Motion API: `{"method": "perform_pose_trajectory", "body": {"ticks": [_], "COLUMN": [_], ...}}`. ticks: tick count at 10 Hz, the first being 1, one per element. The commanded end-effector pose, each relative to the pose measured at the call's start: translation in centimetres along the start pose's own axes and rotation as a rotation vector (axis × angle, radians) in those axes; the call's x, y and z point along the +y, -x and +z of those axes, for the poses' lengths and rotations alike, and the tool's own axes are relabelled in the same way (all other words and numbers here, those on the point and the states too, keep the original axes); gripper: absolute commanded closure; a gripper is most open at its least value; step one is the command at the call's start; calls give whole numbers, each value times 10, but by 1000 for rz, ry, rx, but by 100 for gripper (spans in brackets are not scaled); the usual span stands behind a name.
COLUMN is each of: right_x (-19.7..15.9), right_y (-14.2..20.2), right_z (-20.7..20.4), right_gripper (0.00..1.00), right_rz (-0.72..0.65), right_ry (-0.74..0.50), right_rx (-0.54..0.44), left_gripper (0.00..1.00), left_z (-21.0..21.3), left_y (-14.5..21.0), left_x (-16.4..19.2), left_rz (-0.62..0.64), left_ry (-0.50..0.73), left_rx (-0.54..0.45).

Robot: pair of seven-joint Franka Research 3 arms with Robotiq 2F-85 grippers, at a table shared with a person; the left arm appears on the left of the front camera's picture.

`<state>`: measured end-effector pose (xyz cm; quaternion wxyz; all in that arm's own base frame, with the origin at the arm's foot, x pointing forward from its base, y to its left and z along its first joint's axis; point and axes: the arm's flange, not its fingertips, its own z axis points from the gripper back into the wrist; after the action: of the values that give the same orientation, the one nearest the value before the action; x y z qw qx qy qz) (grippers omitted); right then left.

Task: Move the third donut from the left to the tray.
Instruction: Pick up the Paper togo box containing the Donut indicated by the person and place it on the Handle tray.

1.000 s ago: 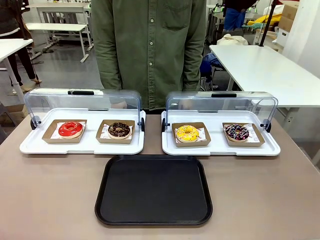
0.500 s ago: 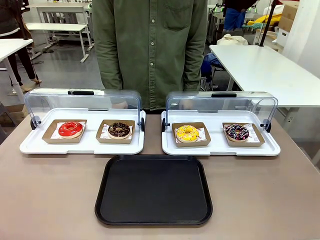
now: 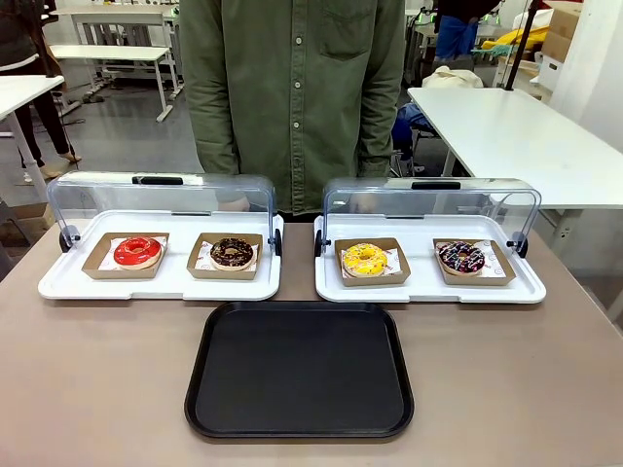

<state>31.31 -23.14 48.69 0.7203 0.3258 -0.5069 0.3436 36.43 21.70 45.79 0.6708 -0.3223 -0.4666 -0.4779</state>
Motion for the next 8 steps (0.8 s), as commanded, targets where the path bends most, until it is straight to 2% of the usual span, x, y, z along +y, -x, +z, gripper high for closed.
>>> {"method": "perform_pose_trajectory", "body": {"ticks": [1, 8], "right_x": [-2, -2], "right_y": [-1, -1], "right_z": [0, 0], "right_gripper": [0, 0], "right_rz": [20, 20], "right_ry": [-1, -1], "right_rx": [-20, -20], "left_gripper": [0, 0], "left_z": [1, 1], "left_y": [-2, -2], "left_x": [-1, -1], "left_rz": [-6, -6], "left_ry": [1, 1], "left_rx": [-4, -4]}}
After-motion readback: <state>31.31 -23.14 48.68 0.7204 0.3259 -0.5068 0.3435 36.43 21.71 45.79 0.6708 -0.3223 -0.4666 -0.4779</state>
